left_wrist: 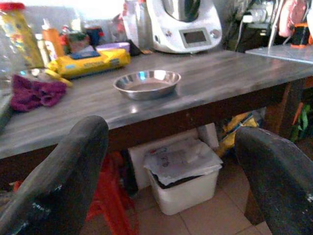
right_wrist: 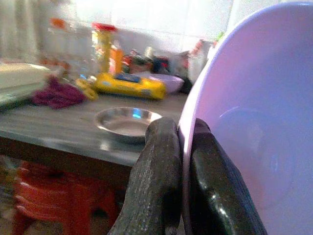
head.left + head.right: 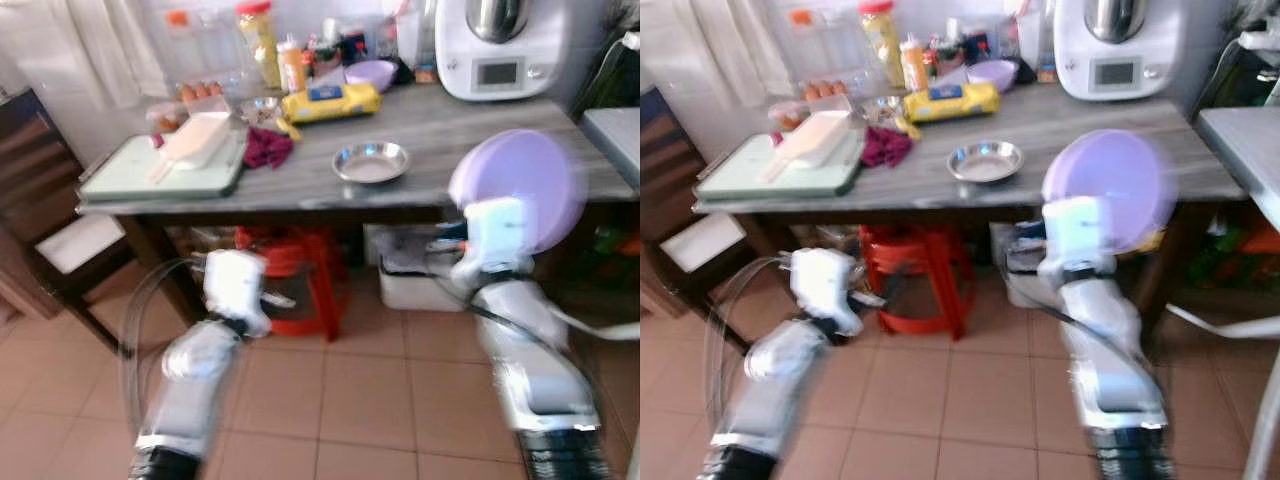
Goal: Setting the table
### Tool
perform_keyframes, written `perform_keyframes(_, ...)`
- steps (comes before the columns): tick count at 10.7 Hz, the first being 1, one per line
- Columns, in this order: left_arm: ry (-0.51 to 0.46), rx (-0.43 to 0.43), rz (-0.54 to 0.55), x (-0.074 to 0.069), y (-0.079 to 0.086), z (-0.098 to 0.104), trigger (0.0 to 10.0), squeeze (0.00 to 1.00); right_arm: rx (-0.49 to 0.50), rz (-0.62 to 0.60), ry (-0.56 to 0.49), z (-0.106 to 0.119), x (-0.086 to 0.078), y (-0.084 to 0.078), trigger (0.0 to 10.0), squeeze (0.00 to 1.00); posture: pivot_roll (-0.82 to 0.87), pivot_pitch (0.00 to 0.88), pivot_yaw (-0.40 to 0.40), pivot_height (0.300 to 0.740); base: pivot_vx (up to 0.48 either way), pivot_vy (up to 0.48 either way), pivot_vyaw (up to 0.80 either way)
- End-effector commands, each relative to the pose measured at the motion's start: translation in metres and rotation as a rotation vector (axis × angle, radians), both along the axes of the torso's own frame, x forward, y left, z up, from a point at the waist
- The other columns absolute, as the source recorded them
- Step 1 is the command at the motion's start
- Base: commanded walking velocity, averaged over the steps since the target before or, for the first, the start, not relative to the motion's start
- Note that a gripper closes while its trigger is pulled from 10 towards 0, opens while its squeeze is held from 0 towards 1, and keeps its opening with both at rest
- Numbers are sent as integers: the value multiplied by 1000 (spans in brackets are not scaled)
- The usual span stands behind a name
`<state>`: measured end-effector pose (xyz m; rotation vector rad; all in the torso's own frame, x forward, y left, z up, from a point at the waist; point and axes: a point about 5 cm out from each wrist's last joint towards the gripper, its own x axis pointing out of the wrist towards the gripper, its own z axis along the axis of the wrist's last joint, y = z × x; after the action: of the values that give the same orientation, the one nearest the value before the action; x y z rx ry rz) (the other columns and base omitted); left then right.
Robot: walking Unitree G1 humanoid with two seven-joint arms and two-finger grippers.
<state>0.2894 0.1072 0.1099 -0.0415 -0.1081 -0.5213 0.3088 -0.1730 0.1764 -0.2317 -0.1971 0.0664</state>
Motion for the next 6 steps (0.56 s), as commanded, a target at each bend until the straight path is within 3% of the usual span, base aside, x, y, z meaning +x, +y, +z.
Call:
perform_keyframes(1, -3, 21, 39, 2, 14, 1, 10000, 0, 7, 43, -28, 6, 0, 13, 10000, 0, -68, 0, 110, 740, 405, 0, 500)
perform_keyframes(6, 0, 18, 34, 1, 13, 0, 10000, 0, 18, 36, -22, 6, 1, 11, 10000, 0, -69, 0, 106, 740, 406, 0, 0)
